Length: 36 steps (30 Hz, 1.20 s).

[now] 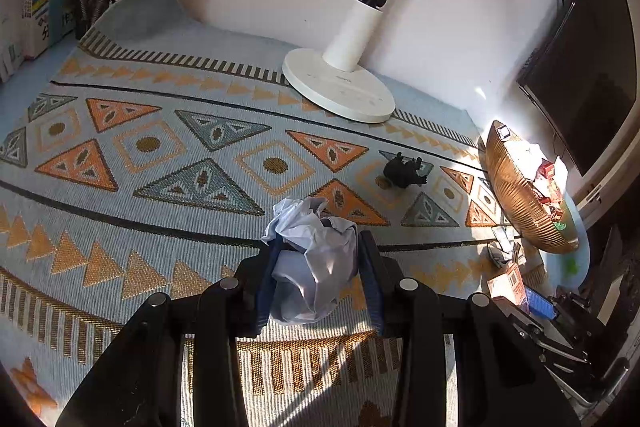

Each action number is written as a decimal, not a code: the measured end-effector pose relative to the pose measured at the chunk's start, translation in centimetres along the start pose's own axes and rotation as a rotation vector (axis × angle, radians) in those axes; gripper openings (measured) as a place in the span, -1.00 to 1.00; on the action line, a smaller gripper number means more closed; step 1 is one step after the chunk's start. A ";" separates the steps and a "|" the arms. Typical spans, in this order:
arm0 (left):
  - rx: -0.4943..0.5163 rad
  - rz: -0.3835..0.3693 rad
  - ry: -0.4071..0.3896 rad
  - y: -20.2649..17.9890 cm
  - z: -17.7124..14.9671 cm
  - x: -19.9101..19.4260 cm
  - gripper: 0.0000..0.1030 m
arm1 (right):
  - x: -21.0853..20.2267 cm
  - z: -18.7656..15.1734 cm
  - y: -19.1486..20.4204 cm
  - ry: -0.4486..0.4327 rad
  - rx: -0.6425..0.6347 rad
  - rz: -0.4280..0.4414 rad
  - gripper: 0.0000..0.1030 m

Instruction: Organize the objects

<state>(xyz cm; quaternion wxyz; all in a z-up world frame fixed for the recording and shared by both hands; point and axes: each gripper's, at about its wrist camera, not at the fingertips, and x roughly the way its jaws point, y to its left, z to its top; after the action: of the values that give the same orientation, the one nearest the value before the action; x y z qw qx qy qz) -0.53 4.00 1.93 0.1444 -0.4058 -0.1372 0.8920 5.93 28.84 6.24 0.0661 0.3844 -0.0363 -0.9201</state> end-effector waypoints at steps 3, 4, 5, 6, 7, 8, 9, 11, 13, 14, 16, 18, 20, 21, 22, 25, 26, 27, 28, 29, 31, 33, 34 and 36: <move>0.055 -0.066 -0.022 -2.9 1.4 -1.1 -0.32 | -2.5 1.4 -2.0 -0.042 0.056 0.008 -0.23; 0.078 -0.096 -0.035 -4.3 2.3 -1.5 -0.32 | -3.9 2.3 -2.9 -0.078 0.071 -0.002 -0.23; 0.102 -0.123 -0.041 -5.7 3.2 -1.7 -0.32 | -5.3 3.2 -4.0 -0.116 0.089 -0.009 -0.23; 0.129 -0.149 -0.045 -7.3 4.2 -1.8 -0.32 | -6.7 4.1 -5.1 -0.152 0.112 -0.025 -0.23; 0.155 -0.174 -0.051 -9.0 5.2 -1.7 -0.32 | -8.0 5.1 -6.4 -0.184 0.140 -0.059 -0.23; 0.179 -0.198 -0.056 -10.7 6.2 -1.6 -0.32 | -9.3 6.1 -7.8 -0.212 0.171 -0.104 -0.23; 0.203 -0.221 -0.059 -12.5 7.2 -1.4 -0.32 | -10.5 7.0 -9.3 -0.239 0.206 -0.145 -0.23; 0.235 -0.286 -0.064 -16.1 9.1 -0.7 -0.32 | -12.6 8.9 -13.2 -0.284 0.310 -0.202 -0.23; 0.250 -0.335 -0.064 -19.5 10.8 0.3 -0.32 | -14.3 10.2 -17.2 -0.314 0.427 -0.230 -0.23; 0.263 -0.349 -0.066 -21.1 11.4 0.8 -0.32 | -14.9 10.8 -18.8 -0.322 0.472 -0.237 -0.23; 0.290 -0.383 -0.056 -24.3 12.2 2.2 -0.32 | -15.0 11.5 -21.1 -0.311 0.535 -0.253 -0.23; 0.310 -0.407 -0.034 -26.8 12.4 3.8 -0.32 | -14.3 11.8 -22.4 -0.299 0.571 -0.265 -0.23; 0.333 -0.414 -0.011 -28.7 12.1 5.4 -0.32 | -13.2 11.7 -23.2 -0.263 0.596 -0.294 -0.22; 0.342 -0.415 -0.005 -29.5 11.8 6.1 -0.32 | -12.6 11.7 -23.5 -0.252 0.609 -0.306 -0.21; 0.348 -0.424 0.001 -30.1 11.6 6.8 -0.32 | -12.0 11.8 -24.0 -0.238 0.617 -0.327 -0.19; 0.358 -0.454 0.012 -31.1 11.0 8.3 0.00 | -11.0 11.6 -24.5 -0.183 0.609 -0.379 0.07; 0.357 -0.440 0.010 -31.3 10.9 8.5 0.38 | -11.1 11.5 -24.2 -0.189 0.593 -0.383 0.07; 0.354 -0.430 -0.005 -31.1 10.8 8.5 0.54 | -11.2 11.4 -23.9 -0.190 0.579 -0.393 0.08; 0.358 -0.425 -0.019 -30.8 10.6 8.2 0.54 | -11.3 11.3 -23.4 -0.194 0.565 -0.395 0.09; 0.365 -0.422 -0.020 -30.4 10.6 8.0 0.54 | -11.4 11.2 -22.8 -0.196 0.553 -0.387 0.11; 0.352 -0.421 -0.022 -29.3 10.7 7.2 0.54 | -11.3 11.2 -20.9 -0.193 0.514 -0.345 0.12; 0.322 -0.422 -0.027 -27.7 11.0 6.2 0.54 | -11.1 11.1 -18.4 -0.187 0.451 -0.297 0.14; 0.309 -0.421 -0.035 -26.8 11.1 5.3 0.54 | -11.1 10.9 -16.8 -0.185 0.411 -0.275 0.17; 0.294 -0.398 -0.070 -24.8 11.0 3.3 0.54 | -11.1 10.3 -13.4 -0.192 0.335 -0.214 0.43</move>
<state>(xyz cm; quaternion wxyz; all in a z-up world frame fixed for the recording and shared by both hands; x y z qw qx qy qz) -7.38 26.68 15.64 0.3696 -0.3145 -0.0882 0.8699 5.08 43.91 19.64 -0.1005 0.3022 -0.1537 -0.9354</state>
